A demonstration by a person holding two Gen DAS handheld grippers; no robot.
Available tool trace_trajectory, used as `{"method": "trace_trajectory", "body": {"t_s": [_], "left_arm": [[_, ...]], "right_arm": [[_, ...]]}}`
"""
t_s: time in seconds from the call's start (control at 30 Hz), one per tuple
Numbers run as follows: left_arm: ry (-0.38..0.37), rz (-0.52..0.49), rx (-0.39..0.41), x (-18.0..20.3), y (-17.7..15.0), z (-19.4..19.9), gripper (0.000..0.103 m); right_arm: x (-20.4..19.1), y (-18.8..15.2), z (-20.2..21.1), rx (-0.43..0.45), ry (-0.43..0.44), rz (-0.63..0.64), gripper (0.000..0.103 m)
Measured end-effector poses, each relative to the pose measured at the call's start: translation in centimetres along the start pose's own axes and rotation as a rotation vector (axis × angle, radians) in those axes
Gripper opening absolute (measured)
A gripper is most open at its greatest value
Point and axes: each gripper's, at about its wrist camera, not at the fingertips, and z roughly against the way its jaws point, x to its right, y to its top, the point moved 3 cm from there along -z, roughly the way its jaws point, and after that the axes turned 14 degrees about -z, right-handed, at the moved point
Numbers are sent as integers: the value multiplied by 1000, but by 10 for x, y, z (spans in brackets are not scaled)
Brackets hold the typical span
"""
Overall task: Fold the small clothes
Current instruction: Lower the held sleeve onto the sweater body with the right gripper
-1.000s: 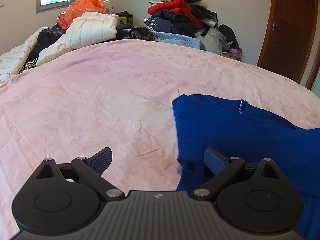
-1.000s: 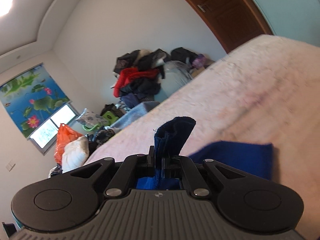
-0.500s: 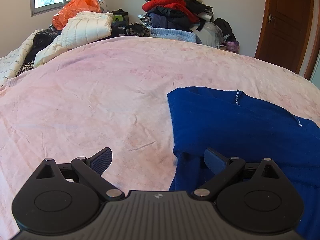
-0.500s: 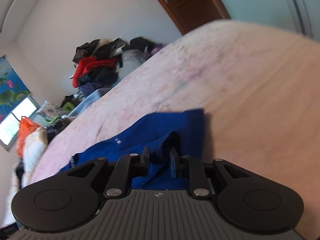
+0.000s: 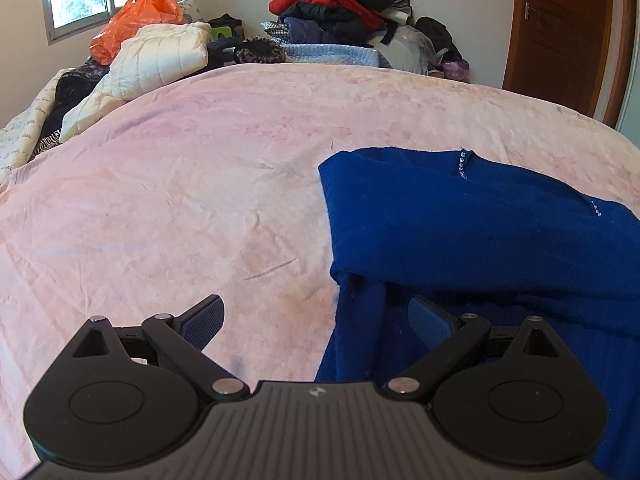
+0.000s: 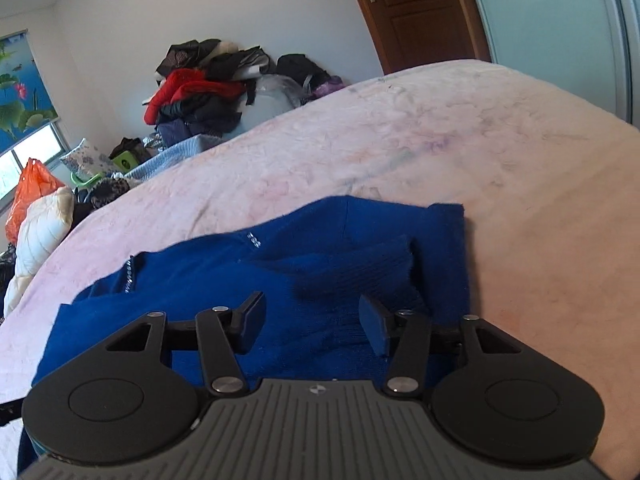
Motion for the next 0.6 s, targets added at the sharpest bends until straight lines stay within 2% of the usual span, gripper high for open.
{"method": "trace_trajectory", "body": {"t_s": [0.1,0.2,0.37,0.6], "left_arm": [[-7,6,-7,2,-1,-2,99],[-13,-3,-14,4,-3,-1,99],[-1,-19,-3,6,-4,6,99],[-45,-34,-20,8,-14,19,99]], "right_arm": [[-12,-6,7,7,4,94,91],[-1,-9,-2,-54,-56,72,86],[6,-8,35,-1,46,-30,89],[11,-5,106,68,93,37,97]]}}
